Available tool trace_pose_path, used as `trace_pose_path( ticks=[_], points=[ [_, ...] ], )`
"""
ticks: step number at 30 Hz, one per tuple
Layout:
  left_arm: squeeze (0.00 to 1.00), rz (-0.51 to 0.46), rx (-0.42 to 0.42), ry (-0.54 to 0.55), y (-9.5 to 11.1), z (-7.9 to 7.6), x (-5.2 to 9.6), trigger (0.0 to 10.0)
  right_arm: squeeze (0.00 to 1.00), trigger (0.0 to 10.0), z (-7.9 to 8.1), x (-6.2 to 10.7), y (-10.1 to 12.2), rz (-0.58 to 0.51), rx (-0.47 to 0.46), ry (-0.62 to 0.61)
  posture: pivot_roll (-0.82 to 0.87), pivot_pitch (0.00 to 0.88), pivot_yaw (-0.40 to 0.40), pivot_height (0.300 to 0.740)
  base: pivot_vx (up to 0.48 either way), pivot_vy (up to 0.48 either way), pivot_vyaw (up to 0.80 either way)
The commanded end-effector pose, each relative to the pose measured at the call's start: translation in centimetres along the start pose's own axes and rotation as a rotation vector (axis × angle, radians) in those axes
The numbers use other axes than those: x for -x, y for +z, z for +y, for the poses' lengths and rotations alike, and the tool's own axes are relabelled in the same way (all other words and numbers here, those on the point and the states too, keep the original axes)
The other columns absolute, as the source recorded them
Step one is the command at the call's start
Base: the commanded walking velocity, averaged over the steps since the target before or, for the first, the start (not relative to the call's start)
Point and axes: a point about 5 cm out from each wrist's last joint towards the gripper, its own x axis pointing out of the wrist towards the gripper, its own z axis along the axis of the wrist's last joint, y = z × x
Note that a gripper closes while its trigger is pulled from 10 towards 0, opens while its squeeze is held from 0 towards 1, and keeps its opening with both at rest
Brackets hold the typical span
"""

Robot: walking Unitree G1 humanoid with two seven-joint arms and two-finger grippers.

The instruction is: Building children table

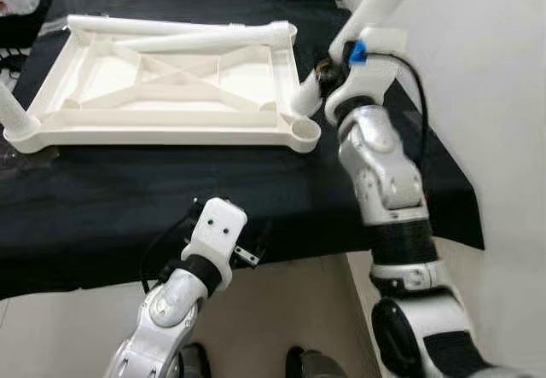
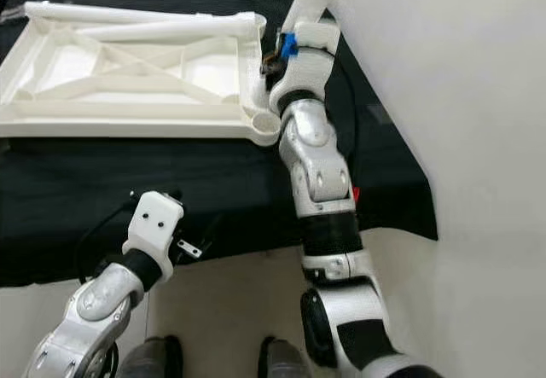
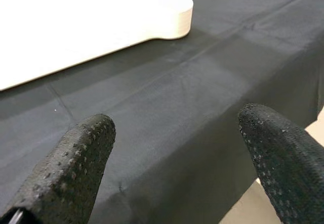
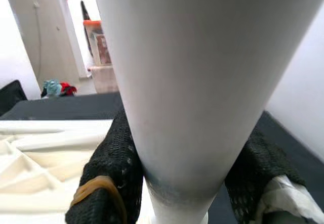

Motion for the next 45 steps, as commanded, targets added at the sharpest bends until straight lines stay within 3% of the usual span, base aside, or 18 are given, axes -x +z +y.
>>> trace_pose_path(
  ticks=[1,11,13,14,19,22,26,37,45],
  points=[
    [0.00,0.015,-0.002,0.002,-0.5,-0.2,0.0,10.0,0.00,0.0,-0.7,-0.7,0.9,-0.033,0.002,-0.019,0.06,0.120,-0.074,0.740,0.000,0.000,0.00],
    [0.00,-0.038,-0.033,0.070,0.5,0.7,-0.2,10.0,0.00,0.0,-1.0,-1.4,1.1,-0.021,-0.072,0.073,0.06,0.098,-0.075,0.740,0.000,0.000,0.00],
    [0.00,-0.052,-0.091,0.079,1.4,2.3,-0.9,10.0,0.00,0.0,-0.6,-0.4,-0.3,0.054,-0.076,0.220,0.05,0.072,-0.067,0.740,0.000,0.000,0.00],
    [0.00,-0.045,-0.160,0.056,2.0,3.6,-1.5,10.0,0.00,0.0,-0.1,0.8,-0.7,0.079,-0.101,0.342,0.05,0.065,-0.062,0.740,0.000,0.000,0.00],
    [0.00,-0.053,-0.236,0.021,2.6,4.6,-2.1,10.0,0.00,0.0,0.6,1.6,-0.4,0.083,-0.118,0.440,0.05,0.064,-0.057,0.740,0.000,0.000,0.00],
    [0.00,-0.058,-0.316,0.024,3.0,6.1,-3.0,10.0,0.00,0.0,1.2,2.3,-0.5,0.111,-0.151,0.505,0.05,0.062,-0.048,0.740,0.000,0.000,0.00],
    [0.00,-0.036,-0.356,0.025,2.9,7.1,-3.7,10.0,0.00,0.0,1.7,3.0,-0.6,0.134,-0.165,0.574,0.04,0.063,-0.043,0.740,0.000,0.000,0.00],
    [0.00,-0.036,-0.526,-0.087,2.5,7.0,-4.4,10.0,0.00,0.0,3.3,4.7,-0.8,0.199,-0.208,0.735,0.05,0.077,-0.037,0.740,0.000,0.000,0.00],
    [0.00,-0.054,-0.559,-0.098,2.2,6.9,-5.0,10.0,0.00,0.0,4.0,5.7,-0.7,0.228,-0.226,0.805,0.04,0.084,-0.035,0.740,0.000,0.000,0.00]
  ],
)
